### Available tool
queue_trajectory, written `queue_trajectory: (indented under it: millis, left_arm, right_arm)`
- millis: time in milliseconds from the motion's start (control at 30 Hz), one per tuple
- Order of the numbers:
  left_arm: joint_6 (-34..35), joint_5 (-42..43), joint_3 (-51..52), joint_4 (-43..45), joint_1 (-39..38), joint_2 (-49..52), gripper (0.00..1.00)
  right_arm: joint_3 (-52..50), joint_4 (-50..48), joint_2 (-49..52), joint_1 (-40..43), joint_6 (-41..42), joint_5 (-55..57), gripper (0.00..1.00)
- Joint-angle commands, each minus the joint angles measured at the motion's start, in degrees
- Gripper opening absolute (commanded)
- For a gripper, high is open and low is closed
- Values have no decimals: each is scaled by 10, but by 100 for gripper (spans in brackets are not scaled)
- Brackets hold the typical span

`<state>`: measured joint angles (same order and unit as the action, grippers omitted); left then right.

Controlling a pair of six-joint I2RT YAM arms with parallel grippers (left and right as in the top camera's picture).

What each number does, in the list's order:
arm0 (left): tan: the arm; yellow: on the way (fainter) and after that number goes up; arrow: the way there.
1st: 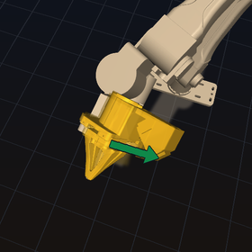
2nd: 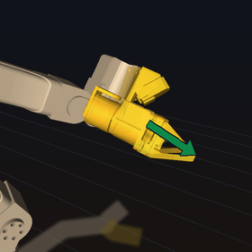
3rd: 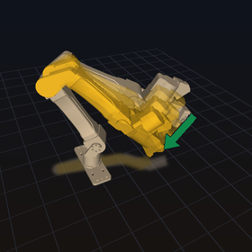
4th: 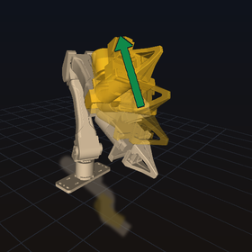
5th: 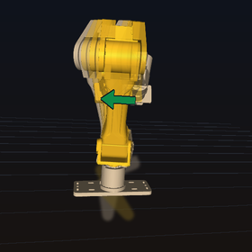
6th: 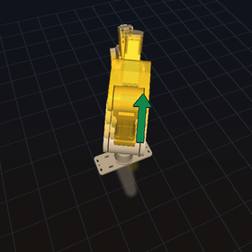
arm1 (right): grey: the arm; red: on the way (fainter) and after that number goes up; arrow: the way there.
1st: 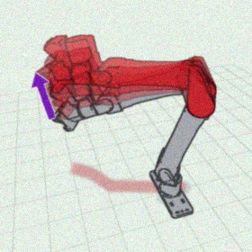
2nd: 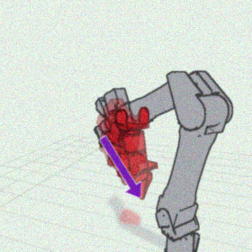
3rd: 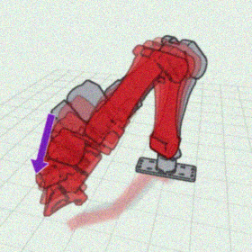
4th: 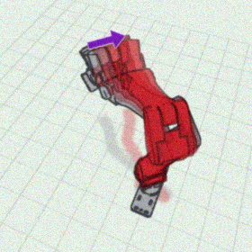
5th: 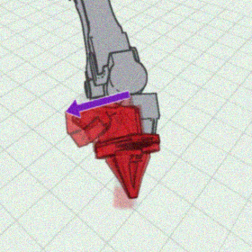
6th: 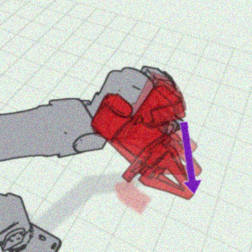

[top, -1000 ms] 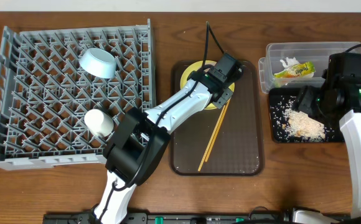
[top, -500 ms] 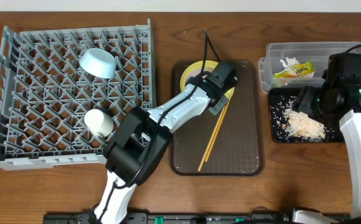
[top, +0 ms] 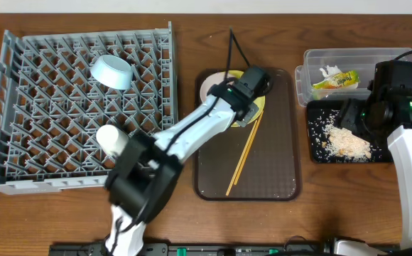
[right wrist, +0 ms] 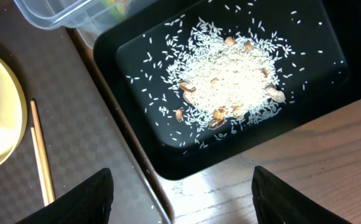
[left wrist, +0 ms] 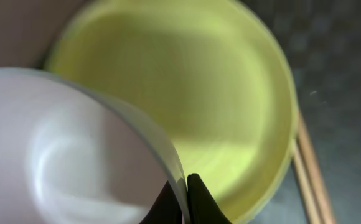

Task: Sort waste into correct bins and load items into the dishwasher rack
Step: 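Carry the pink bowl with left gripper into the dish rack and release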

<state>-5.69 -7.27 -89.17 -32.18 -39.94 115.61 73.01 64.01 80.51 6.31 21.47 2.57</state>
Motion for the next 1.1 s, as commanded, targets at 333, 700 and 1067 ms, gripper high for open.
queue_trajectory:
  millis: [333,700,1067]
  left_arm:
    - [84,340,0,-110,206,-223,6]
    - [83,773,1,-171,492,-167,6]
    - [83,850,1,-230,604,-83,6]
  right_arm:
    - [4,0,-5,4,-5,19,69]
    - [4,0,-5,4,-5,19,69]
    - [4,-1,-5,4,-5,19,69]
